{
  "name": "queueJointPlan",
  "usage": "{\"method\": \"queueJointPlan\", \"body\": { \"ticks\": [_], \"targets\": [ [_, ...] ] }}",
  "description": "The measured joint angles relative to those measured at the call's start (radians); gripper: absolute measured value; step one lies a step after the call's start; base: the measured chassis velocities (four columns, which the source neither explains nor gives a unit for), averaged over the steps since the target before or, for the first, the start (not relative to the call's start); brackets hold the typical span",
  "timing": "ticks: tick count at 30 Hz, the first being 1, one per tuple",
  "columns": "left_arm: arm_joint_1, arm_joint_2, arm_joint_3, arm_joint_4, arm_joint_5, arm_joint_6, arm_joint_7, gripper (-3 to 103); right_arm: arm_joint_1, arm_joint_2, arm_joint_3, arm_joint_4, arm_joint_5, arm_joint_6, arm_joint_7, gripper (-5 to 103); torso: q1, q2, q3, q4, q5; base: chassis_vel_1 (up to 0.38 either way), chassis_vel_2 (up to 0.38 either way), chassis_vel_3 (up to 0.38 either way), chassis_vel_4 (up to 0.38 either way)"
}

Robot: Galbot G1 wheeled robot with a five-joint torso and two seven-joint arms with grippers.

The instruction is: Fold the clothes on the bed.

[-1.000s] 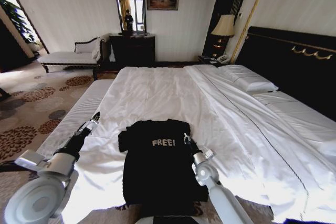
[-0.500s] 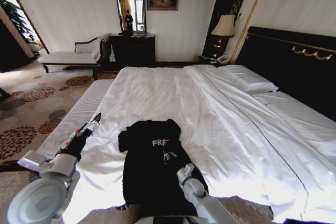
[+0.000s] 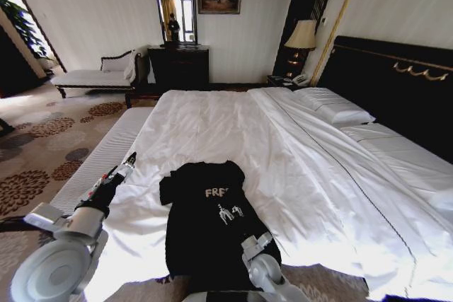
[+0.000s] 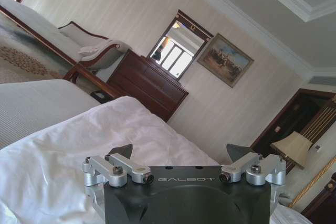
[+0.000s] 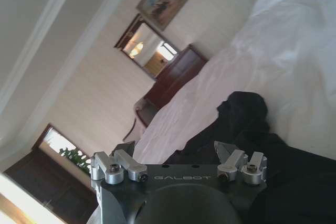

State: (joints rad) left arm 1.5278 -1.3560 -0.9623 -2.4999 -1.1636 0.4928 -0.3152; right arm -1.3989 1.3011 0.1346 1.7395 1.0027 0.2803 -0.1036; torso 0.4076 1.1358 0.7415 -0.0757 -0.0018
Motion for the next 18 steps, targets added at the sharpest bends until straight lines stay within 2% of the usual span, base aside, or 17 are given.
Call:
{"method": "queueJointPlan", "body": {
  "ticks": [1, 4, 8, 18],
  "targets": [
    [0.0, 0.0, 0.0, 0.0, 0.001, 0.0, 0.0, 100, -0.004, 0.004, 0.011, 0.021, 0.05, -0.015, 0.054, 87, 0.0, 0.0, 0.0, 0.0, 0.0001, 0.0, 0.0, 0.0, 0.0],
    [-0.001, -0.002, 0.004, 0.0, 0.005, 0.0, -0.002, 100, -0.011, 0.008, 0.026, 0.044, 0.12, -0.048, 0.129, 97, 0.0, 0.0, 0.0, 0.0, 0.0001, 0.0, 0.0, 0.0, 0.0],
    [-0.002, -0.007, 0.01, 0.0, 0.012, 0.0, -0.002, 100, -0.012, 0.012, 0.033, 0.047, 0.165, -0.082, 0.183, 100, 0.0, 0.0, 0.0, 0.0, 0.0001, 0.0, 0.0, 0.0, 0.0],
    [0.002, -0.012, 0.01, 0.0, 0.015, 0.002, -0.005, 100, 0.001, 0.022, 0.028, 0.008, 0.167, -0.112, 0.21, 100, 0.0, 0.0, 0.0, 0.0, 0.0001, 0.0, 0.0, 0.0, 0.0]
  ]
}}
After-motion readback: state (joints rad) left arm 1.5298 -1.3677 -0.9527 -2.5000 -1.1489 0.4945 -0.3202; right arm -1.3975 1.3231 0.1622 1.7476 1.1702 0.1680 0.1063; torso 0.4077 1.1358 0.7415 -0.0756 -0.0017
